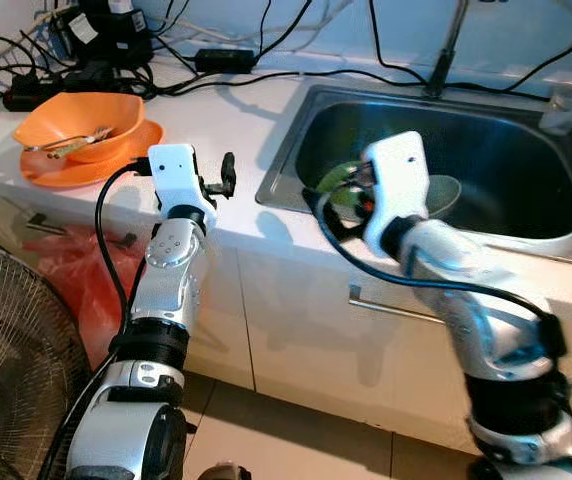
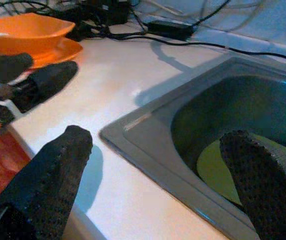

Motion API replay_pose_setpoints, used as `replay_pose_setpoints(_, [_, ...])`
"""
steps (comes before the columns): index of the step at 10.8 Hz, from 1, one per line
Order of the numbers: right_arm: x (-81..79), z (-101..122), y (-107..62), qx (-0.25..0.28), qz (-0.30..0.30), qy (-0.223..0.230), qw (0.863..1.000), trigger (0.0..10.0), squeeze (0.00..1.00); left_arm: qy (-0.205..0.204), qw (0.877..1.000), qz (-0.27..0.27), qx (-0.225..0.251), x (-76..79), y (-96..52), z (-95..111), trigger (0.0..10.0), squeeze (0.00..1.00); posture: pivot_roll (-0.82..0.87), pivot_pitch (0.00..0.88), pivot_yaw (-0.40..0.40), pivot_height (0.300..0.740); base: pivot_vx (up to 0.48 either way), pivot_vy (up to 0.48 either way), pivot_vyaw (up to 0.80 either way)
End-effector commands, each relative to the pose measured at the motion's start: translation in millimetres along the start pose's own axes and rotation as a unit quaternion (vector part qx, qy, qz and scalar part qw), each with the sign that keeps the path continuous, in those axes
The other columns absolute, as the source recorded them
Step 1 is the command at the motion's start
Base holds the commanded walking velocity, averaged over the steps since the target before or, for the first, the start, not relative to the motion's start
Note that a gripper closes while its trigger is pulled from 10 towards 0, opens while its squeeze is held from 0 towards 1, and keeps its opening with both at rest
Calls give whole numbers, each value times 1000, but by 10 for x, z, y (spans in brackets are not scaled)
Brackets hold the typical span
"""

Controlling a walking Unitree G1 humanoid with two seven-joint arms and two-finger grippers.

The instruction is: Kitchen organization

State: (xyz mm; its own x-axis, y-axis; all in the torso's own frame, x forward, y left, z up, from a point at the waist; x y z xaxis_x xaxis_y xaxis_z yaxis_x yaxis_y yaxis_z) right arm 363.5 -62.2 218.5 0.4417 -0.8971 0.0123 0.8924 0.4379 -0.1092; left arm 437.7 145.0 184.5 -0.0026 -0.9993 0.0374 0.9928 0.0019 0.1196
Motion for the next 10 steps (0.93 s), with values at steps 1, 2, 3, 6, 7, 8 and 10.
replay_pose_setpoints(1, [7,63,23,13,-3,-4,1000,10000,0,-2,1000,2,-1,-2,30,27,10000,0,6,14,29,740,0,0,0])
replay_pose_setpoints(2, [25,65,41,20,-8,6,1000,10000,0,2,1000,5,1,-3,30,48,10000,0,21,31,25,740,0,0,0])
replay_pose_setpoints(3, [70,10,56,27,-32,19,999,10000,0,3,1000,15,-7,-75,-22,-31,10000,0,21,29,15,740,0,0,0])
replay_pose_setpoints(6, [191,38,44,34,-56,18,998,10000,0,-15,1000,-5,-2,41,-42,-36,10000,0,-4,16,9,740,0,0,0])
replay_pose_setpoints(7, [217,44,48,35,-62,17,997,10000,0,-11,1000,-13,-2,91,-34,-19,10000,0,-7,15,10,740,0,0,0])
replay_pose_setpoints(8, [265,38,48,34,-75,17,996,10000,0,-14,999,-31,-2,181,-39,-15,10000,0,-16,12,17,740,0,0,0])
replay_pose_setpoints(10, [330,34,42,35,-92,16,995,10000,0,-21,999,-42,-4,245,-37,-31,10000,0,-25,11,21,740,0,0,0])
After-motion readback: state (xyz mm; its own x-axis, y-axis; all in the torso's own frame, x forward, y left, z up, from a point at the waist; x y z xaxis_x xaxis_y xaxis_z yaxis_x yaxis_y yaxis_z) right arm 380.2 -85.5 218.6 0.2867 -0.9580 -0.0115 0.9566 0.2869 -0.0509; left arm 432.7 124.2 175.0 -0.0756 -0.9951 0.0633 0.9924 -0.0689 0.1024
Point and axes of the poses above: a point about 5 cm out from each wrist's last joint towards the gripper, its own y axis pointing out of the wrist towards the gripper, its own z axis along the axis of the wrist's last joint, x = y × z, the point moved 6 cm from there along y, pointing out of the wrist towards the gripper, and after that the axes turned 3 degrees about y, right-handed, at the moved point
